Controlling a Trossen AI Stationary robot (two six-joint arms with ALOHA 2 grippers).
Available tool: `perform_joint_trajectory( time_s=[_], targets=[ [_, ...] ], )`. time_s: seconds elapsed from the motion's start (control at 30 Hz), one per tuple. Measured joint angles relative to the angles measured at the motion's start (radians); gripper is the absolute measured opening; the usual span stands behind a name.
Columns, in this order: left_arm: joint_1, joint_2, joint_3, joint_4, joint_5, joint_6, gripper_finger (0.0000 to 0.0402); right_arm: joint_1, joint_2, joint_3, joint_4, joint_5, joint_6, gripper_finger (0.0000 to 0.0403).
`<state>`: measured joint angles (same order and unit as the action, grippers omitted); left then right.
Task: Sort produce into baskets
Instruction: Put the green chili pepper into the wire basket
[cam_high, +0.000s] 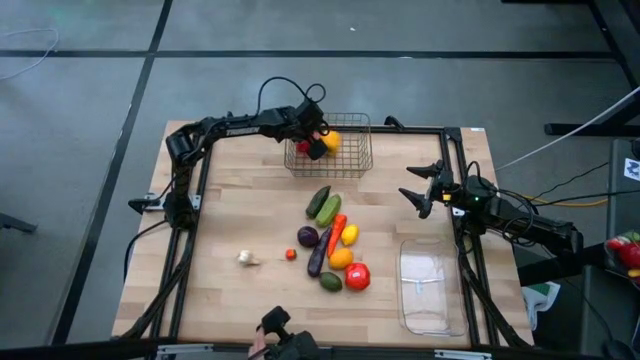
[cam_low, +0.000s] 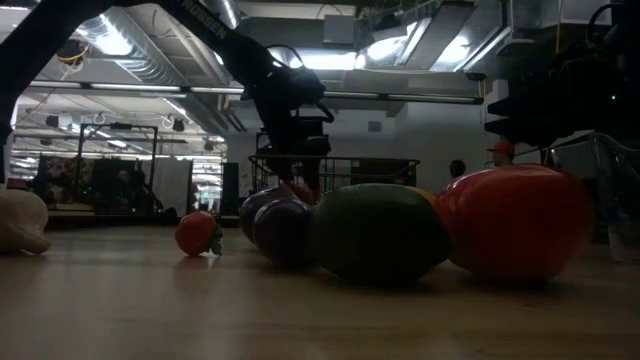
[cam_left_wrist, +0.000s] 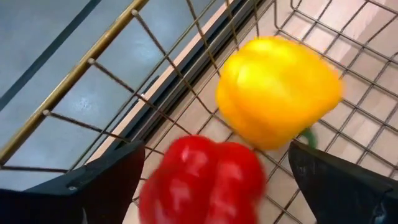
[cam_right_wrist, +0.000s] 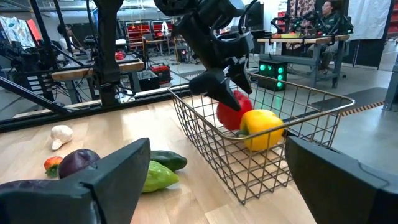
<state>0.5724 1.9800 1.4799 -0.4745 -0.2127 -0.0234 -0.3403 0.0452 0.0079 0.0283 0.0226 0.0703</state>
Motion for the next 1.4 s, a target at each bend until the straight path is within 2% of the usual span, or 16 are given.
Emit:
perform_joint_trajectory(
  time_s=[0.27, 0.6, 0.83, 1.0, 1.23, 1.4],
  targets=[
    [-0.001, -0.025, 0.007, 0.019, 0.018, 0.062, 0.0398, 0.000, 0.000, 0.000, 0.000, 0.000, 0.000, 0.0370],
    [-0.043, -0.128, 0.058, 0.025, 0.048, 0.121, 0.0397, 0.000, 0.000, 0.000, -0.001, -0.007, 0.000, 0.0370],
    [-0.114, -0.213, 0.059, 0.017, 0.067, -0.026, 0.0400, 0.000, 0.000, 0.000, -0.001, -0.006, 0.000, 0.0370],
    [-0.176, -0.257, 0.059, -0.020, 0.163, -0.122, 0.0400, 0.000, 0.000, 0.000, -0.001, -0.007, 0.000, 0.0370],
    [-0.293, -0.289, 0.060, -0.162, 0.170, -0.140, 0.0400, 0.000, 0.000, 0.000, 0.000, -0.007, 0.000, 0.0370],
    [-0.382, -0.291, 0.060, -0.254, 0.171, -0.207, 0.0400, 0.000, 0.000, 0.000, -0.001, -0.007, 0.000, 0.0370]
  ],
)
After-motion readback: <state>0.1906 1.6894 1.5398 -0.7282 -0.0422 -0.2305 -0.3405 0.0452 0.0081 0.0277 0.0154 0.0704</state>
